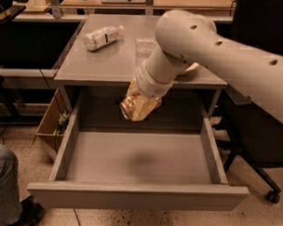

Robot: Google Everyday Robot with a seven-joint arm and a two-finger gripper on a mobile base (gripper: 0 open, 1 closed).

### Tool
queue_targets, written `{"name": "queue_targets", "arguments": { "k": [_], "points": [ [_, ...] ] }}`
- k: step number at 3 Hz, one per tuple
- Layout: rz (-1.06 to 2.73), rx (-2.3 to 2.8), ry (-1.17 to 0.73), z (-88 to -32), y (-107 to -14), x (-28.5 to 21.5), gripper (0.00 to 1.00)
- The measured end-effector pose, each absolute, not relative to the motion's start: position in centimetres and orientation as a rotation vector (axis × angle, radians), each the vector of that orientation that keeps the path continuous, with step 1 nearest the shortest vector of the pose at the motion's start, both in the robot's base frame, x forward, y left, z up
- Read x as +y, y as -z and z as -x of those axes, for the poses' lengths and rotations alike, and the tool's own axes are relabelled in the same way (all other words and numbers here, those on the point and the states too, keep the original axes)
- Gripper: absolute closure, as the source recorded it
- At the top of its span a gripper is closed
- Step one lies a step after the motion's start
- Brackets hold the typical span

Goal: Pick orange can from top drawer and place on counter

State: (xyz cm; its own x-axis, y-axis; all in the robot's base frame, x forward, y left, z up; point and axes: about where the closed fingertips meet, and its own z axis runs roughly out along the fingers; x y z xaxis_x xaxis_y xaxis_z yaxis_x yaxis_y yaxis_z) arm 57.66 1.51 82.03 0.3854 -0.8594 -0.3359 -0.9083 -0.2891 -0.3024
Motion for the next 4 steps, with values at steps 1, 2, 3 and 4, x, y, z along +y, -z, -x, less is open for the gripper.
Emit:
{"name": "queue_targets", "arguments": {
  "k": [1,2,3,4],
  "points": [
    [2.200,1.541,-0.066,-58.2,-89.1,0.8,1.00],
    [2.200,1.540,-0.067,-58.2,-89.2,0.8,1.00],
    [2.186,1.538,-0.069,-58.4,-88.8,1.0,1.00],
    [2.155,1.494,-0.035,-61.6,-89.0,2.0,1.00]
  ]
}}
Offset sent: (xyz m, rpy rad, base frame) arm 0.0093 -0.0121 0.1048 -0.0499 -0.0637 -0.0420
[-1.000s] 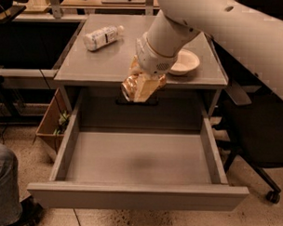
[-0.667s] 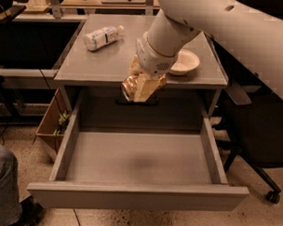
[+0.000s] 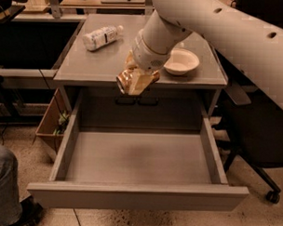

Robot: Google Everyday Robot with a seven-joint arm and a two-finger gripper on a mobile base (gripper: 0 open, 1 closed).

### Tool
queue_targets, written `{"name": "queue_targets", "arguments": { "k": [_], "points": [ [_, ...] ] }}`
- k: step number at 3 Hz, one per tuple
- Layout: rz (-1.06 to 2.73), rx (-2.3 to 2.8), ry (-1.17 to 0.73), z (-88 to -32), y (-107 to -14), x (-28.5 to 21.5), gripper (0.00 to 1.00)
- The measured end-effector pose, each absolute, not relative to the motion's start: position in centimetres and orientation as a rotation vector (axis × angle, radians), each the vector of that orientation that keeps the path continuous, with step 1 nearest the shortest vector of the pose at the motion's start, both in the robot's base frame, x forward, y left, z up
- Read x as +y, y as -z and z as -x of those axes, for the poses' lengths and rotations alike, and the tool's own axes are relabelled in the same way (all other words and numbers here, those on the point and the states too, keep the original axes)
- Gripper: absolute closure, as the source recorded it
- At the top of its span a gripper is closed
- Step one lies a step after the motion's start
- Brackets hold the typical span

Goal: Pick orange can from top drawer and place on counter

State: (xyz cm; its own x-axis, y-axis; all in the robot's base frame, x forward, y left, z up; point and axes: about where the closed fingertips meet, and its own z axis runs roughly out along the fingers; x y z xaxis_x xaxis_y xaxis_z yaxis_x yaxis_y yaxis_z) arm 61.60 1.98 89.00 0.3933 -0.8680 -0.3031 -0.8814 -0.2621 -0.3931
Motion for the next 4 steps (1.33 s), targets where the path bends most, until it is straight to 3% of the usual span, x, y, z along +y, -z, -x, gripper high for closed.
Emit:
{"name": "queue_targets", "arguments": {
  "k": [3,4],
  "points": [
    [2.039,1.253,-0.044,-75.0,-89.8,8.5,1.00],
    [1.998,1.258,-0.077,-77.6,-88.1,9.2,0.81]
  ]
}}
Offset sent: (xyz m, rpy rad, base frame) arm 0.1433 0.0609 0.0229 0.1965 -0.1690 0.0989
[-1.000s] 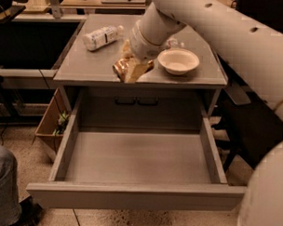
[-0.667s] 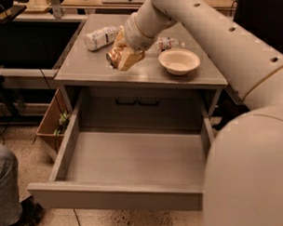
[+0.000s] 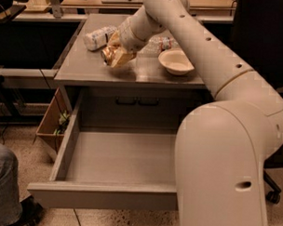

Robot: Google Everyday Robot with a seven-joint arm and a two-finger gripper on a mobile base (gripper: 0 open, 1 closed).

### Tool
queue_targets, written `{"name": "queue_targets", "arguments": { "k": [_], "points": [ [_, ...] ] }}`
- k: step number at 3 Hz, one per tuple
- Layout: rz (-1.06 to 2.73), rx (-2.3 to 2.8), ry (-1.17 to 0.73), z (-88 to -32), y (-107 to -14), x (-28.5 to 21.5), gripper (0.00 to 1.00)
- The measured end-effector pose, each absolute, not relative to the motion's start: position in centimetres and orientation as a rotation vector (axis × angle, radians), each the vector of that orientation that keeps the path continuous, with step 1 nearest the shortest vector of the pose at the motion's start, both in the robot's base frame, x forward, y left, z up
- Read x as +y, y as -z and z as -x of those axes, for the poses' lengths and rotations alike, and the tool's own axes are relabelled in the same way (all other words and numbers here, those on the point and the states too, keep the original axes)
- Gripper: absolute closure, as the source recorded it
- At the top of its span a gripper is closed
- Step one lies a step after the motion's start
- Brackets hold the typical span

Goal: Pick orange can from top drawer and place on counter

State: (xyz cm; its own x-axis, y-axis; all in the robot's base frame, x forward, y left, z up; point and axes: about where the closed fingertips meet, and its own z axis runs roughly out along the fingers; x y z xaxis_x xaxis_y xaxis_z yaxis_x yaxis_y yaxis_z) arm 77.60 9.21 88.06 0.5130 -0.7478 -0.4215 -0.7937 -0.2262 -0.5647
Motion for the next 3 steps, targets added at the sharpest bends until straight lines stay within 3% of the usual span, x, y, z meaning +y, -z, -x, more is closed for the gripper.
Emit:
{"name": "queue_targets", "arguments": {
  "k": [2,3],
  "points": [
    [1.964,1.261,-0.135,-79.20,-86.24,9.61,0.34],
    [1.960,1.246,-0.146,-79.04,-86.60,9.63,0.04]
  ]
}}
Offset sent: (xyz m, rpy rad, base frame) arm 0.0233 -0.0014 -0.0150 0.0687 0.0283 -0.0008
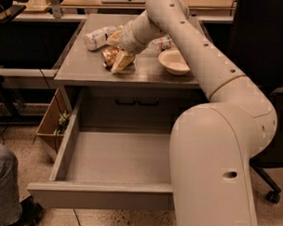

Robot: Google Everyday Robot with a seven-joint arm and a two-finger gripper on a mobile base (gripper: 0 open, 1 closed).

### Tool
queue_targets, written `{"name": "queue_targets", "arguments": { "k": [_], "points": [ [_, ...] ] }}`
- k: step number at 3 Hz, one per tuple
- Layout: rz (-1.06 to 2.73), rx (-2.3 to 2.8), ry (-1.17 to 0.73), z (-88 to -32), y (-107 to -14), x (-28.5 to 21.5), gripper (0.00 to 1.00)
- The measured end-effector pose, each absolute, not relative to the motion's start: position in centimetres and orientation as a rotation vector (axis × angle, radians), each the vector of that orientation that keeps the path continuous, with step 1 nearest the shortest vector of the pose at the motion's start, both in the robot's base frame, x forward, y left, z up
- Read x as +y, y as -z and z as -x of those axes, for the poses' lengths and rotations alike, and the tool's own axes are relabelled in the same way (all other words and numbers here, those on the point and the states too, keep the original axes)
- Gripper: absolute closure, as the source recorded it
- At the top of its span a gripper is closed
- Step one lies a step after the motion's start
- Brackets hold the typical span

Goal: Pick orange can from top drawer and place on counter

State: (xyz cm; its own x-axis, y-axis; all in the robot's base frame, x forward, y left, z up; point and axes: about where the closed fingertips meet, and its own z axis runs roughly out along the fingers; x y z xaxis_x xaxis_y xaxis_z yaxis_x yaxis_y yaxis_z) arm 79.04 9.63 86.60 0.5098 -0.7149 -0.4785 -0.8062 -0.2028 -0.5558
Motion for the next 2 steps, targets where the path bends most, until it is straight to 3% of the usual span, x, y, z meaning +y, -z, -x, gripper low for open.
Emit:
{"name": "queue_targets", "arguments": {
  "k": [2],
  "points": [
    [1.968,1.213,-0.144,-77.8,-88.4,9.3,0.00]
  ]
}}
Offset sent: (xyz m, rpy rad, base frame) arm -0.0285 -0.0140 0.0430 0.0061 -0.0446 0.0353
